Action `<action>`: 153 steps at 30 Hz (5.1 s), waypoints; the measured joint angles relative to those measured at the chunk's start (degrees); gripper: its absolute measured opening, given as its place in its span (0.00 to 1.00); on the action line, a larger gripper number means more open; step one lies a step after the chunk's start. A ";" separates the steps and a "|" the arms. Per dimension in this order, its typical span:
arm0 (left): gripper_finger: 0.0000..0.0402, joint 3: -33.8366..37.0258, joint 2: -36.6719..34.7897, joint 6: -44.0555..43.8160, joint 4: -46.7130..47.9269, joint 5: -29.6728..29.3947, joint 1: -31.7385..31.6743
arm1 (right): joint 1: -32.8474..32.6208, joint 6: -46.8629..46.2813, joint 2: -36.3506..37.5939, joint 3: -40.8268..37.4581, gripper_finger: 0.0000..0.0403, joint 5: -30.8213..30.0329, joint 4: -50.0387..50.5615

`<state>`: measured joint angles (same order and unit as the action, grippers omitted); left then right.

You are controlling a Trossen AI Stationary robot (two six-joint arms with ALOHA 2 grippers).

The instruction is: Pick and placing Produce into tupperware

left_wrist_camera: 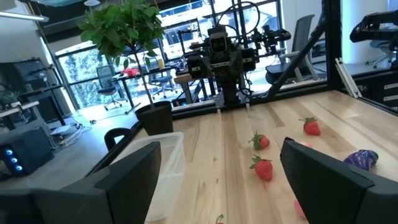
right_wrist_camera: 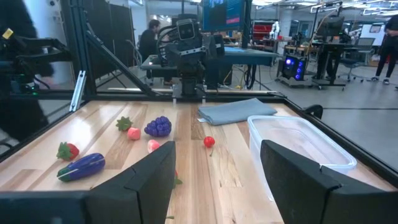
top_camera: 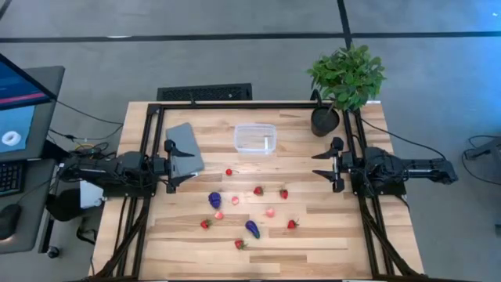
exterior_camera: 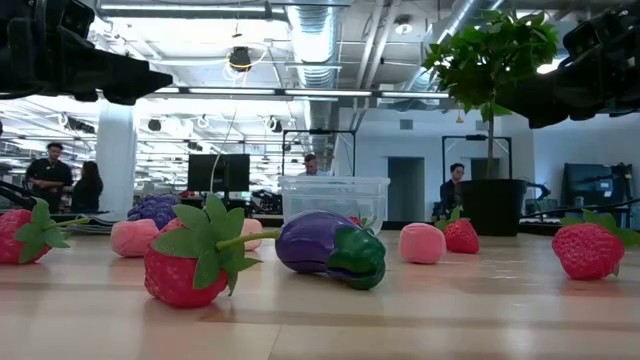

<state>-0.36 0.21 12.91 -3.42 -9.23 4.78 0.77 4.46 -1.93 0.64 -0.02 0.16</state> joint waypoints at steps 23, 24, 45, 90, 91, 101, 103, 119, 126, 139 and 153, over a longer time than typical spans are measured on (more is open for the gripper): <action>0.80 0.00 0.02 16.02 -0.15 -0.62 -0.02 | -0.01 0.01 0.02 0.01 0.65 0.01 0.01; 0.80 -0.02 0.02 17.61 -0.15 -0.64 -0.02 | 0.00 0.01 0.00 0.00 0.65 -0.01 -0.01; 0.80 0.00 0.13 -44.94 -7.11 1.99 0.20 | 0.00 -1.87 -0.02 -0.17 0.65 -0.04 -2.01; 0.80 0.00 1.03 -71.11 -1.62 -15.67 0.50 | 0.07 -37.02 0.00 -0.01 0.65 -12.08 -25.88; 0.80 0.00 1.03 -69.62 -1.62 -15.59 0.50 | -0.02 -37.70 0.00 -0.01 0.65 -12.05 -25.87; 0.80 0.00 1.79 -64.99 -3.33 -16.22 0.41 | -2.29 -43.26 0.02 0.05 0.65 -12.25 -26.42; 0.80 -0.01 2.83 -64.67 -6.27 -9.53 0.55 | -2.29 -44.98 0.00 0.05 0.65 -12.17 -26.37; 0.80 -0.42 8.29 -60.06 -1.18 -9.49 1.40 | -2.32 -44.93 -3.37 0.05 0.65 -13.37 -26.31; 0.80 -0.63 9.18 -60.04 0.07 -9.33 1.40 | -4.15 -49.08 -3.37 0.05 0.65 -13.10 -26.08; 0.80 -0.70 9.18 -60.04 0.58 -9.31 1.40 | -2.83 -50.57 -3.37 0.05 0.65 -15.36 -26.31; 0.80 -0.72 9.18 -60.04 0.72 -9.33 1.40 | -2.91 -47.63 -3.37 0.05 0.65 -15.25 -25.50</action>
<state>-1.08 9.39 -47.13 -2.70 -18.57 6.17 -2.14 -43.16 -5.30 0.69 -15.27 -25.35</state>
